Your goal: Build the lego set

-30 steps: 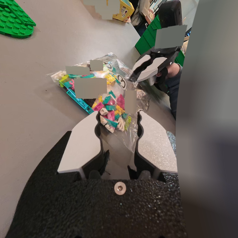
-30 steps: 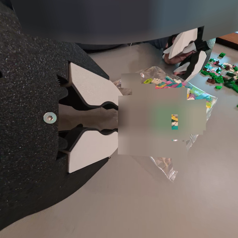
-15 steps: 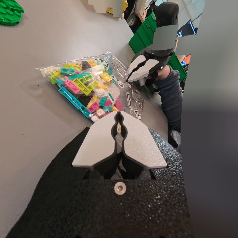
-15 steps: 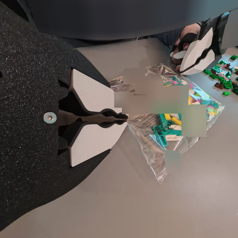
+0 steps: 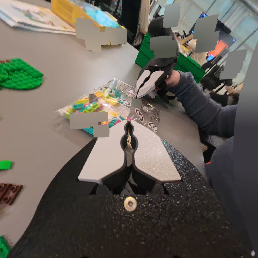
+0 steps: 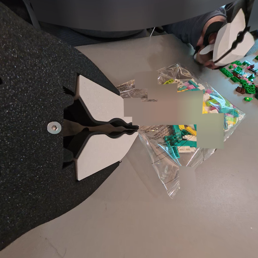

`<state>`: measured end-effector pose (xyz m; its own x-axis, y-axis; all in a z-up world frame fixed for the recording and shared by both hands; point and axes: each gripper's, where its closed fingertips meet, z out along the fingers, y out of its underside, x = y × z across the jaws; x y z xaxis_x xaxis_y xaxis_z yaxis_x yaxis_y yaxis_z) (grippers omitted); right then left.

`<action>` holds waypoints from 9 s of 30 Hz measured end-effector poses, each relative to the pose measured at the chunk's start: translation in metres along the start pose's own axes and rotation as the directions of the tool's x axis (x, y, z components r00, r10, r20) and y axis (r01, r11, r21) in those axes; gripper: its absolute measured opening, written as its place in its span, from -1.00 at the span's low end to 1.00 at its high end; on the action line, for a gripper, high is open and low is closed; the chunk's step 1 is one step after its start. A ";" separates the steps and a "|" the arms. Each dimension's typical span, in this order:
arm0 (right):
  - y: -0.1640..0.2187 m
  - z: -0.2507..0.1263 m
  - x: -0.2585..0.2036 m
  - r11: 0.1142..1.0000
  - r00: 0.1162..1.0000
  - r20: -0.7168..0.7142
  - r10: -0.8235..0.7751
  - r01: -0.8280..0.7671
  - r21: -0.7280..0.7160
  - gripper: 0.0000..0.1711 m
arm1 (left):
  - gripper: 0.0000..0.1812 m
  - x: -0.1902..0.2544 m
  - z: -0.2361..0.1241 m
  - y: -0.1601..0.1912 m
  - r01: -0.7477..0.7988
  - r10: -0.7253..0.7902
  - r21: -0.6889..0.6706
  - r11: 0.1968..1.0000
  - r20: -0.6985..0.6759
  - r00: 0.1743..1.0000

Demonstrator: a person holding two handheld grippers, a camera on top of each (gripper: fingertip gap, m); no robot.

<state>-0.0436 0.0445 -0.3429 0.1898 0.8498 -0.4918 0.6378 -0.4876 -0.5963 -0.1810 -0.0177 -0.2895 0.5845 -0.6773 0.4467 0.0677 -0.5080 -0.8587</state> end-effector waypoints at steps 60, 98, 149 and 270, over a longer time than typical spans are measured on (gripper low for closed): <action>-0.030 -0.007 -0.048 0.172 -0.137 -0.473 -0.870 0.815 -0.553 -1.00 | -0.66 0.039 -0.009 0.001 -0.765 0.761 -0.017 0.644 0.116 0.638; -0.145 -0.091 -0.036 0.671 0.526 -0.501 -0.687 0.723 -0.162 -1.00 | -1.00 -0.026 0.005 -0.103 -0.397 0.464 -0.401 0.825 0.083 0.882; -0.114 -0.083 -0.043 0.558 0.529 -0.186 -0.828 0.744 -0.369 -1.00 | -0.95 0.040 0.128 -0.123 -0.823 0.912 -0.474 0.311 -0.093 0.398; -0.032 -0.123 0.065 0.964 0.811 -0.572 -0.123 0.234 0.125 -0.51 | -1.00 0.051 0.076 -0.126 -0.955 0.965 -0.296 -0.026 0.243 -0.102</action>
<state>0.0400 0.1400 -0.2783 0.5024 0.8639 0.0374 0.5664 -0.2960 -0.7692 -0.0979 0.0522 -0.1780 0.2021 -0.2922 -0.9348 -0.7990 0.5028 -0.3299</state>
